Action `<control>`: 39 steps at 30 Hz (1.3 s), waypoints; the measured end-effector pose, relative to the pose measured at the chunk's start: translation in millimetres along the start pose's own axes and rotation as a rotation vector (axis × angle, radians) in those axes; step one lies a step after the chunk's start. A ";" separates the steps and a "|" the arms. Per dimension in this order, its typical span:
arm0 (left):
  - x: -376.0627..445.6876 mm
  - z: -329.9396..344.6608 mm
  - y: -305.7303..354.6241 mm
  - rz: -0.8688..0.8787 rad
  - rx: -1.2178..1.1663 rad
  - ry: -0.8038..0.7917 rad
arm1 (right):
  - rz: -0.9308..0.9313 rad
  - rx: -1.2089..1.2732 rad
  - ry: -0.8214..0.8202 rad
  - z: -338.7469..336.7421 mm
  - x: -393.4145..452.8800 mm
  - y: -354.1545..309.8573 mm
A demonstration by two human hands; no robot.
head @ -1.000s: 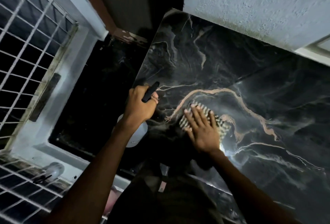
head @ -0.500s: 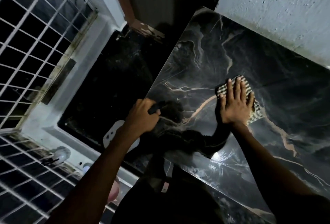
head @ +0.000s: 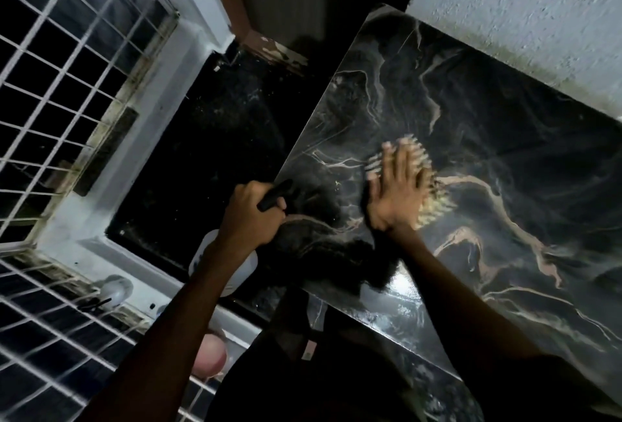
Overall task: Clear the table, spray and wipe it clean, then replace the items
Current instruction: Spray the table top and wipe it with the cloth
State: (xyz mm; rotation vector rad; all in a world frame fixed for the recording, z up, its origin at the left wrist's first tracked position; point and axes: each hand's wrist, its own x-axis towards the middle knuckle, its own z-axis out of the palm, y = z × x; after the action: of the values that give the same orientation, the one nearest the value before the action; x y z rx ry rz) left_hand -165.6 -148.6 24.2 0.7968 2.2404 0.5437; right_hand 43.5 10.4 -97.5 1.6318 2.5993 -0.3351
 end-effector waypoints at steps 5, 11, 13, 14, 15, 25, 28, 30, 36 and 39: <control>-0.7 -9.8 -4.4 0.014 -0.001 0.014 | -0.491 0.027 -0.091 41.6 -74.2 -117.2; 4.5 -18.2 -7.4 0.004 -0.062 0.034 | -0.600 -0.032 -0.135 43.4 -124.0 -47.4; 8.1 -18.9 -9.0 0.018 -0.078 0.040 | -0.517 -0.089 -0.154 29.3 -109.9 -3.5; 9.5 -18.1 -8.1 0.023 -0.078 0.041 | -0.456 -0.108 -0.158 20.8 -94.5 13.6; 11.7 -18.9 -7.4 0.017 -0.082 0.038 | -0.385 -0.113 -0.154 12.7 -73.0 22.0; 54.7 -13.3 34.3 0.053 -0.033 -0.048 | -0.377 -0.057 -0.086 16.1 29.7 -115.5; 68.6 -9.9 48.3 0.048 0.002 -0.054 | -0.685 -0.038 -0.121 39.2 -61.7 -112.7; 74.1 -8.3 54.1 0.051 -0.018 -0.060 | -0.816 -0.045 -0.144 50.2 -124.2 -91.4; 76.1 -5.0 63.1 0.084 0.005 -0.068 | -0.963 -0.112 -0.225 41.7 -165.5 5.5; 72.9 -2.5 60.3 0.067 -0.014 -0.068 | -0.802 -0.095 -0.236 25.1 -123.9 40.1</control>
State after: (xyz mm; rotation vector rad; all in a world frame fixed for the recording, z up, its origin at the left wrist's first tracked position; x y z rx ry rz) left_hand -186.1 -56.3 26.5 0.8737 2.1516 0.5548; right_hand 132.2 -87.5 -108.2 0.4166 2.8791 -0.3880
